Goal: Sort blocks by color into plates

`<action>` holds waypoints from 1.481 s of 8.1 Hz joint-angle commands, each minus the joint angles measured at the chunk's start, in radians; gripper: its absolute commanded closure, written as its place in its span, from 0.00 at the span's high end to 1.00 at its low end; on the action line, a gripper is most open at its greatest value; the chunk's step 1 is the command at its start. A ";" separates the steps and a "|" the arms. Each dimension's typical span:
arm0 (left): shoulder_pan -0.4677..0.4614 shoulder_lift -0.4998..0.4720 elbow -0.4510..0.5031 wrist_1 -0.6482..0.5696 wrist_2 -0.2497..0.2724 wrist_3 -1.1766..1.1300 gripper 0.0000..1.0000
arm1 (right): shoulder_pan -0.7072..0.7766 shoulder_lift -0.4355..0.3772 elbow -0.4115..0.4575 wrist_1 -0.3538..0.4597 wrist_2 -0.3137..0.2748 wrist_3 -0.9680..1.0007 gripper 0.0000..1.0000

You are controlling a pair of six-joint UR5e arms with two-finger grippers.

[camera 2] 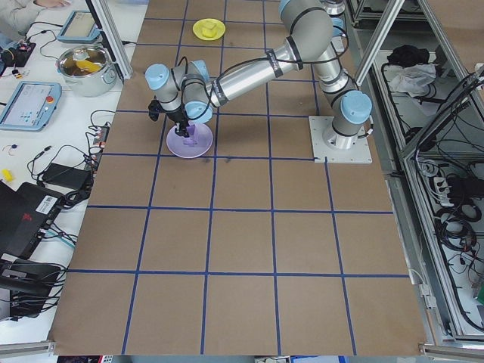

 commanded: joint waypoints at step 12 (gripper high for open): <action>-0.276 0.387 0.002 -0.236 0.023 -0.213 1.00 | 0.000 0.001 0.000 -0.005 -0.002 -0.001 1.00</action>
